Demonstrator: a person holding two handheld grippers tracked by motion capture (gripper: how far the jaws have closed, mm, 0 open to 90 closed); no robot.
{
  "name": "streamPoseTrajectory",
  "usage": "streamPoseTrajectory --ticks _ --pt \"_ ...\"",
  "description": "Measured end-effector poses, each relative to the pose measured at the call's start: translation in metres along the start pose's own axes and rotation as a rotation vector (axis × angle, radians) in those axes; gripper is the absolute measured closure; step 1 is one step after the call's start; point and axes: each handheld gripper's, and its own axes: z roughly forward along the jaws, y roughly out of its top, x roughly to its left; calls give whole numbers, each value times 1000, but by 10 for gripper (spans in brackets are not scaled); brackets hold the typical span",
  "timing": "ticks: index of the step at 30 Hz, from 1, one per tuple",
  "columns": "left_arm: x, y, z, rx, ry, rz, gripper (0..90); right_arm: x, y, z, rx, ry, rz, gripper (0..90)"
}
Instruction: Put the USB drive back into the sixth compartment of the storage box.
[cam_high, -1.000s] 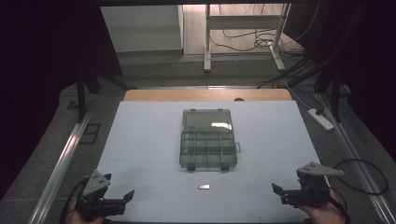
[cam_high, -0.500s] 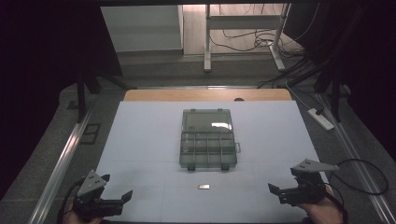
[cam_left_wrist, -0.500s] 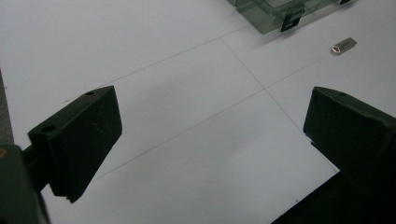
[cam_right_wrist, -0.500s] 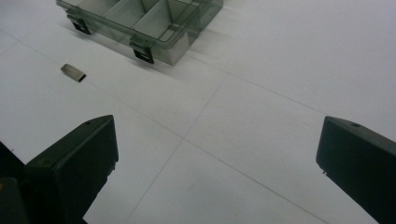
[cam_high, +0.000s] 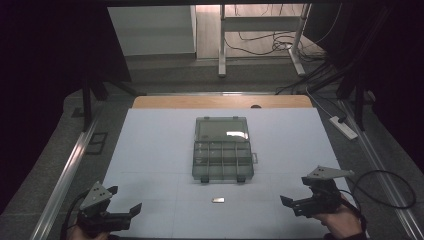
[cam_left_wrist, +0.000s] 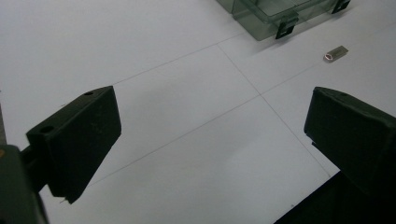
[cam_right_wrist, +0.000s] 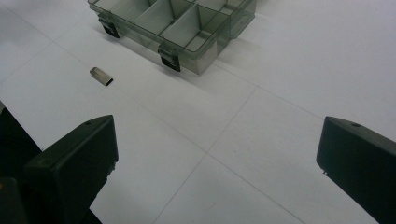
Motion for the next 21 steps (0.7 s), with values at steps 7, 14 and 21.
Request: streamPoseTrajectory --ticks 7,14,21 --pt "-1 0 -1 -4 4 5 41 3 7 8 16 22 -30 0" --pt "-1 -1 -1 -10 2 4 41 8 12 16 28 33 -51 0" --pt "-1 0 -1 -6 8 11 42 15 19 25 38 67 -65 0"
